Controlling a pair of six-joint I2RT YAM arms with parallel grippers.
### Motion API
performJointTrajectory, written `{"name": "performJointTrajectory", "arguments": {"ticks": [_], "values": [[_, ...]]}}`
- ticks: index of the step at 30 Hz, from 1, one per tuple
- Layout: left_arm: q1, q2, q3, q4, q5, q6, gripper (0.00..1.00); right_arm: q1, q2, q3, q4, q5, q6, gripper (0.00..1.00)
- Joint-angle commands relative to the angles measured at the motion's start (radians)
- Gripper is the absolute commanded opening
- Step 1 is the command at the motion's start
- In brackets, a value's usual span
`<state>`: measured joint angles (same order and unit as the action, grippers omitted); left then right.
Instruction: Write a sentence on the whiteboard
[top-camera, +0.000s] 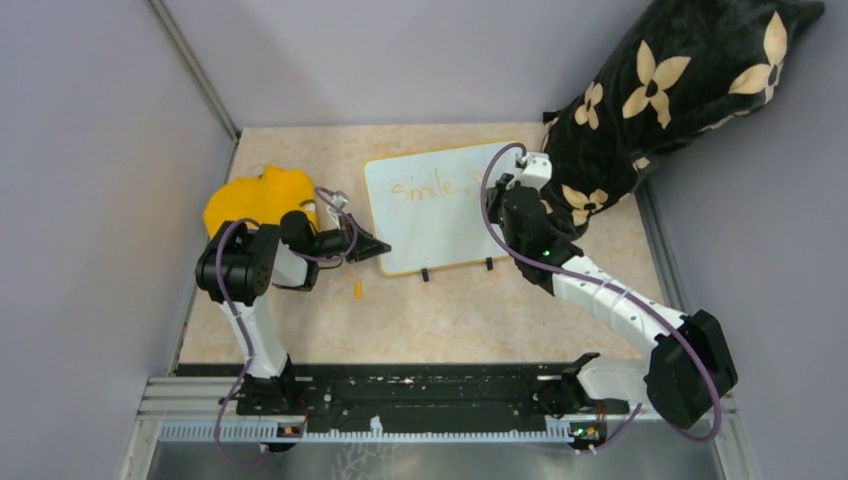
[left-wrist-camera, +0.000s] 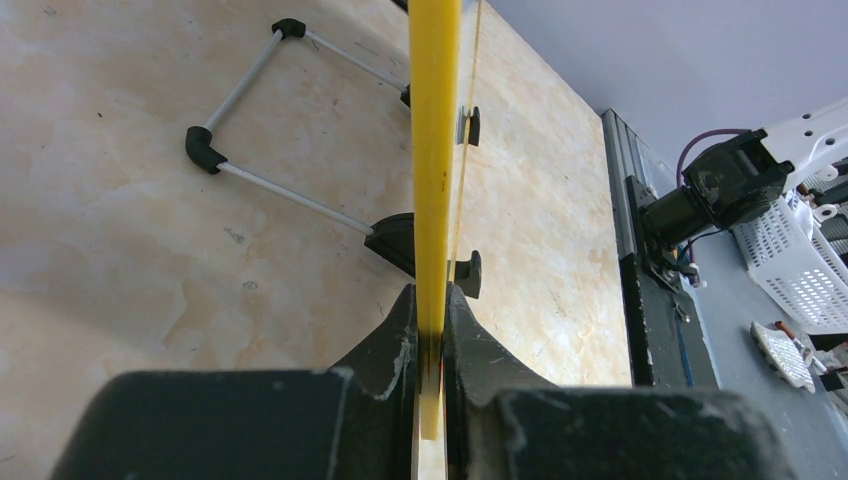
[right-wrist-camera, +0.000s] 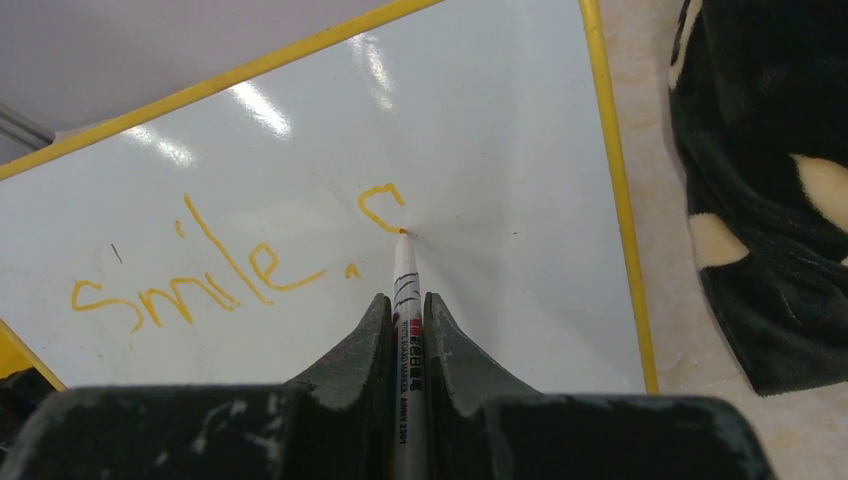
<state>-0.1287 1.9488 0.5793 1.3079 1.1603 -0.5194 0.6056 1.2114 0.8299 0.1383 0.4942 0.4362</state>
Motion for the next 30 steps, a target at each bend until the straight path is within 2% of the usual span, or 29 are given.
{"name": "performJointTrajectory", "arguments": {"ticks": [1,23,30], "values": [[0.000,0.030,0.005,-0.047,-0.031,0.035,0.00,-0.024,-0.021,-0.018,-0.017,0.034,0.009,0.00],[0.000,0.030,0.005,-0.049,-0.030,0.035,0.00,-0.023,-0.021,-0.059,0.031,-0.089,0.027,0.00],[0.000,0.029,0.004,-0.048,-0.030,0.036,0.00,-0.023,-0.068,-0.065,0.024,-0.071,0.032,0.00]]}}
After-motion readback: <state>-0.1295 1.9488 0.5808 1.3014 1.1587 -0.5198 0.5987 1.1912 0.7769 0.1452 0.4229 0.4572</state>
